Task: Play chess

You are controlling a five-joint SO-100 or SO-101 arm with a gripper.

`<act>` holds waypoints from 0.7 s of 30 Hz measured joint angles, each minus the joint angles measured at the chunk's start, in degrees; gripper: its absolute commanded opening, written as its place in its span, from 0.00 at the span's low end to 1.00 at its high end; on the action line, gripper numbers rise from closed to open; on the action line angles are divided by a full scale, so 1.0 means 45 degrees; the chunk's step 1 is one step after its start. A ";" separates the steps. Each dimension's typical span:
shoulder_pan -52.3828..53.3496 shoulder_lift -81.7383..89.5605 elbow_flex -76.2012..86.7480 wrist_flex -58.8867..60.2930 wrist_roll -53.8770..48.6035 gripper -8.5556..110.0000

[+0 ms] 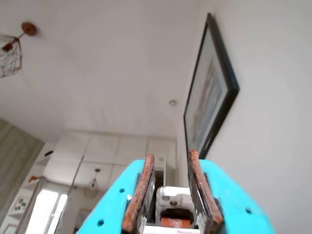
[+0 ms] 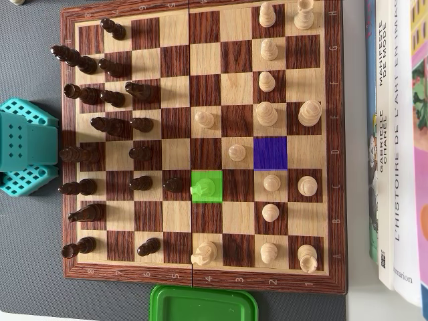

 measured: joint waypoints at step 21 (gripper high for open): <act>0.0059 0.0234 0.0000 -0.7168 0.0000 0.17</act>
